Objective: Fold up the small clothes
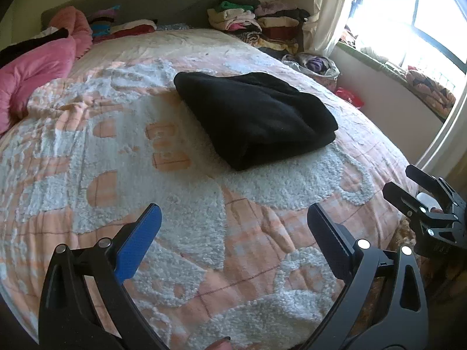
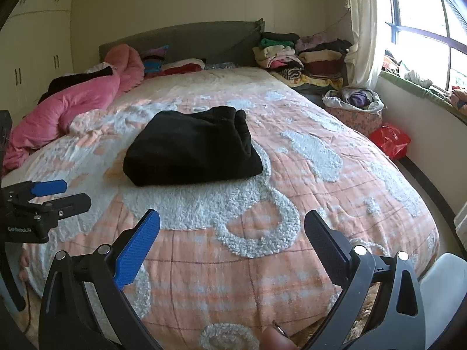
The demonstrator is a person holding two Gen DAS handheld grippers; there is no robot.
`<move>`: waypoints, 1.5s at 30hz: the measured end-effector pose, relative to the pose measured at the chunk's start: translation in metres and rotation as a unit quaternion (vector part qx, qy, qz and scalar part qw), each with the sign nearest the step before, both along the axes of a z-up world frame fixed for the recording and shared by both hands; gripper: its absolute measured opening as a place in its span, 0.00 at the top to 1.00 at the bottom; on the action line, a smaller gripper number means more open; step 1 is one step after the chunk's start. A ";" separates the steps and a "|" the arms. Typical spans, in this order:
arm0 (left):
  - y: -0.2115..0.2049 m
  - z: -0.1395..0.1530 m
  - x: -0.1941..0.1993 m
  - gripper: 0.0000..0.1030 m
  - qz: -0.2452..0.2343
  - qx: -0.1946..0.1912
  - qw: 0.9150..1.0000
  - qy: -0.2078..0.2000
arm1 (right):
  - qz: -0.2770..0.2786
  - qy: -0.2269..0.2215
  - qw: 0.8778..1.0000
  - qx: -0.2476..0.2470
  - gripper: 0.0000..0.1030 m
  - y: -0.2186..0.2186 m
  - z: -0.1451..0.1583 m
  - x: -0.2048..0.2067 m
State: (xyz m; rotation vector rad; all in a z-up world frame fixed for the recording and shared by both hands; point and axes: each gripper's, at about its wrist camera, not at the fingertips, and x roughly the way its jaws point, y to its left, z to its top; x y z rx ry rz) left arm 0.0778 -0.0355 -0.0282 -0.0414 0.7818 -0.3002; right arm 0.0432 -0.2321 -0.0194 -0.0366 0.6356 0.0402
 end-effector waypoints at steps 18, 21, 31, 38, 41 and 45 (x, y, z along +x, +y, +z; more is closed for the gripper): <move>0.011 -0.016 0.009 0.09 0.018 -0.013 1.000 0.012 | -0.011 0.019 1.000 0.021 0.04 -0.001 -0.022 0.016; 0.012 -0.016 0.010 0.09 0.020 -0.014 1.000 0.013 | -0.013 0.021 0.999 0.024 0.04 -0.001 -0.023 0.017; 0.013 -0.016 0.010 0.09 0.022 -0.012 1.000 0.014 | -0.011 0.020 0.999 0.022 0.04 0.000 -0.024 0.017; 0.013 -0.017 0.010 0.09 0.027 -0.007 1.000 0.014 | -0.011 0.021 0.999 0.021 0.04 0.000 -0.023 0.017; 0.014 -0.017 0.010 0.09 0.028 -0.006 0.999 0.015 | -0.011 0.020 1.000 0.021 0.04 0.000 -0.023 0.017; 0.014 -0.016 0.010 0.09 0.027 -0.006 1.000 0.013 | -0.012 0.021 0.999 0.021 0.04 0.001 -0.023 0.017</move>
